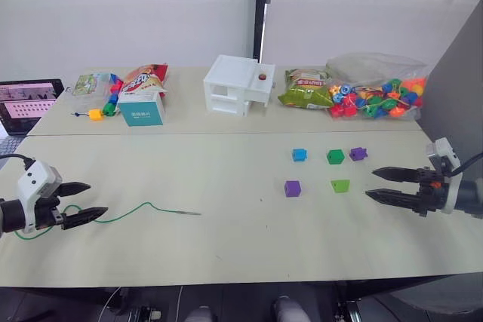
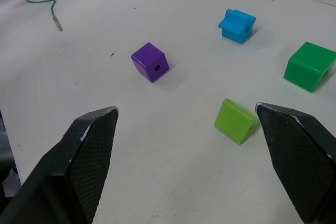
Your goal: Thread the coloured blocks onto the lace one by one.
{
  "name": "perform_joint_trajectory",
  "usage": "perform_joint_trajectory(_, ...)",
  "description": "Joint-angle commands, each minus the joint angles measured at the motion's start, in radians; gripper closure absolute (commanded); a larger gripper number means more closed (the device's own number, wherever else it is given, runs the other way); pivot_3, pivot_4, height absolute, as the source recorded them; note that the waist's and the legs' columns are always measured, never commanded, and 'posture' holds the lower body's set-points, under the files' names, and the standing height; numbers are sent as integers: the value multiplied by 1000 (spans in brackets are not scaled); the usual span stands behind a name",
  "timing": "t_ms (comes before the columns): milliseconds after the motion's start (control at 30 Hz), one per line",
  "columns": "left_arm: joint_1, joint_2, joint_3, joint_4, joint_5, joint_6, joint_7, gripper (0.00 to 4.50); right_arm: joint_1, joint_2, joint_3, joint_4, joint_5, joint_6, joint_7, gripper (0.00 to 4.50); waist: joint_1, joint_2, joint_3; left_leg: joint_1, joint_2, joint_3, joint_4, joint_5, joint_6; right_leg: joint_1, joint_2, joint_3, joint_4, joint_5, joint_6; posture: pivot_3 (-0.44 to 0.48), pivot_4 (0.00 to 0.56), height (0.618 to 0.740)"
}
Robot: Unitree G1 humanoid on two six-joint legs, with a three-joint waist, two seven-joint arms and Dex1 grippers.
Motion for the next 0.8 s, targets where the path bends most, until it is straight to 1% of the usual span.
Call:
perform_joint_trajectory(33,-15,13,18,-14,-25,20,-10,0,-17,-7,-20,-65,32,17,8,71,0,0,0,0,0,0,0,0,0,0,0,0,0,0,0,0,150,740)
perform_joint_trajectory(100,-7,9,25,-53,-49,70,-19,0,-54,10,3,-137,68,49,18,71,-2,1,0,0,0,0,0,0,0,0,0,0,0,0,0,0,150,740)
perform_joint_trajectory(133,9,11,30,-86,-67,102,-30,0,-79,20,14,-177,101,101,14,71,-5,1,0,0,0,0,0,0,0,0,0,0,0,0,0,0,150,740)
perform_joint_trajectory(233,59,7,49,-188,-91,152,-22,0,-140,52,53,-260,140,185,-19,71,-8,1,1,0,1,0,0,0,0,0,1,0,1,0,0,0,150,740)
perform_joint_trajectory(367,119,-6,53,-304,-61,150,46,0,-193,89,130,-357,130,212,-53,71,-1,1,1,0,1,-1,-1,0,0,-1,0,0,0,0,0,0,150,740)
perform_joint_trajectory(433,160,-22,36,-382,-46,121,58,0,-241,138,207,-412,103,211,-87,71,1,1,1,-1,1,-1,0,0,0,-1,0,0,-1,0,0,0,150,740)
perform_joint_trajectory(533,188,-37,24,-456,-48,98,55,0,-276,184,277,-459,79,205,-113,71,4,1,1,-2,1,-1,-1,0,0,-2,0,0,-1,0,0,0,150,740)
perform_joint_trajectory(633,175,-48,4,-489,-53,77,43,0,-286,201,321,-492,69,208,-115,71,12,1,1,-3,0,-1,-1,0,0,-4,-1,0,-1,0,0,0,150,740)
perform_joint_trajectory(733,116,-56,-53,-513,-79,95,8,0,-278,214,365,-543,66,227,-131,71,18,1,1,-3,0,-1,0,0,0,-4,-1,0,-1,0,0,0,150,740)
perform_joint_trajectory(800,66,-64,-99,-503,-73,88,-12,0,-268,225,369,-565,76,239,-150,71,20,1,1,-3,0,-1,0,0,0,-4,-1,0,-1,0,0,0,150,740)
